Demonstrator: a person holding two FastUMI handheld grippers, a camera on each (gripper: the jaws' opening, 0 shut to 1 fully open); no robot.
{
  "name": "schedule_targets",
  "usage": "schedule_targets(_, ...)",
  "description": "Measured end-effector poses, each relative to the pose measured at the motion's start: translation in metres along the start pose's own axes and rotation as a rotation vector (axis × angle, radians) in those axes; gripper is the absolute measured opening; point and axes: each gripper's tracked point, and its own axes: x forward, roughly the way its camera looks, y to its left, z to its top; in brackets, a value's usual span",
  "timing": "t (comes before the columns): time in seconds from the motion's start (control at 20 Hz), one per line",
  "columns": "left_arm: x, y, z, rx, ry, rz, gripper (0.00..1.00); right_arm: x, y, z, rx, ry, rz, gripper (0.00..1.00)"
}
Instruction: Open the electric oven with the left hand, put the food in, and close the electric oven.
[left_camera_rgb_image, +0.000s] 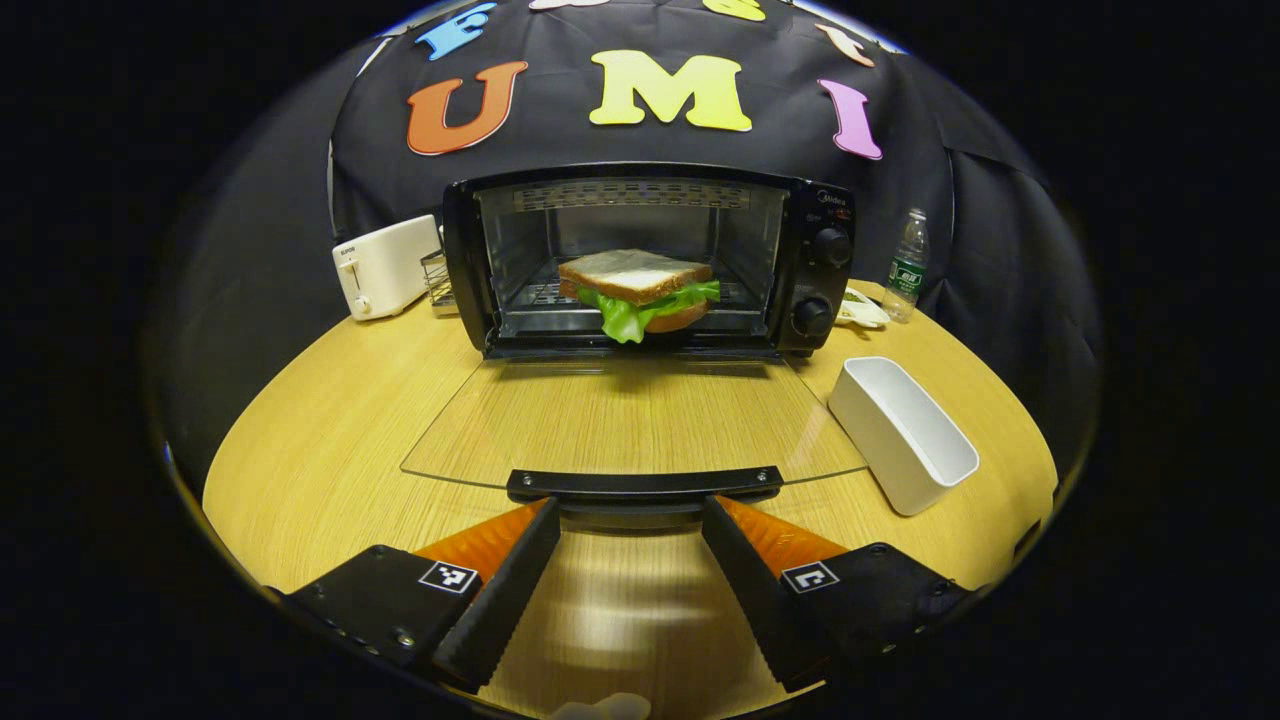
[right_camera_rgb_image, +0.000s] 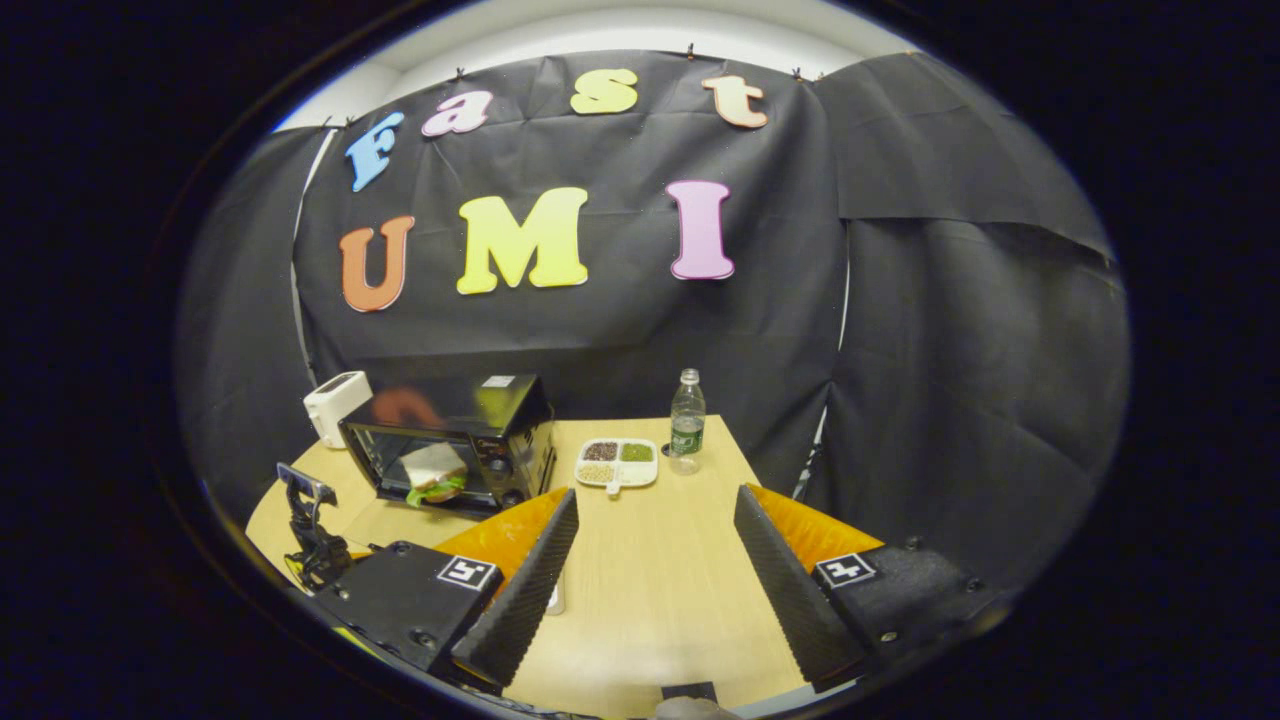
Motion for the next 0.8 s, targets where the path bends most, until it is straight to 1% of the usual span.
schedule_targets(0.2,-0.005,-0.001,0.010,0.002,-0.002,-0.005,0.94,0.000,0.001,0.005,0.006,-0.006,0.004,0.90)
schedule_targets(0.25,-0.007,-0.001,0.015,0.001,-0.007,-0.004,0.95,0.000,0.002,0.007,0.003,-0.008,0.006,1.00)
schedule_targets(0.3,-0.009,0.000,0.021,-0.001,-0.014,-0.005,0.94,0.000,0.003,0.010,0.004,-0.011,0.009,0.90)
schedule_targets(0.55,-0.019,-0.003,0.056,-0.016,-0.056,-0.010,0.94,-0.001,0.001,0.017,0.015,-0.016,0.010,0.90)
schedule_targets(0.8,-0.023,-0.003,0.094,-0.006,-0.115,-0.015,0.95,0.004,-0.002,0.019,0.023,-0.012,0.003,0.90)
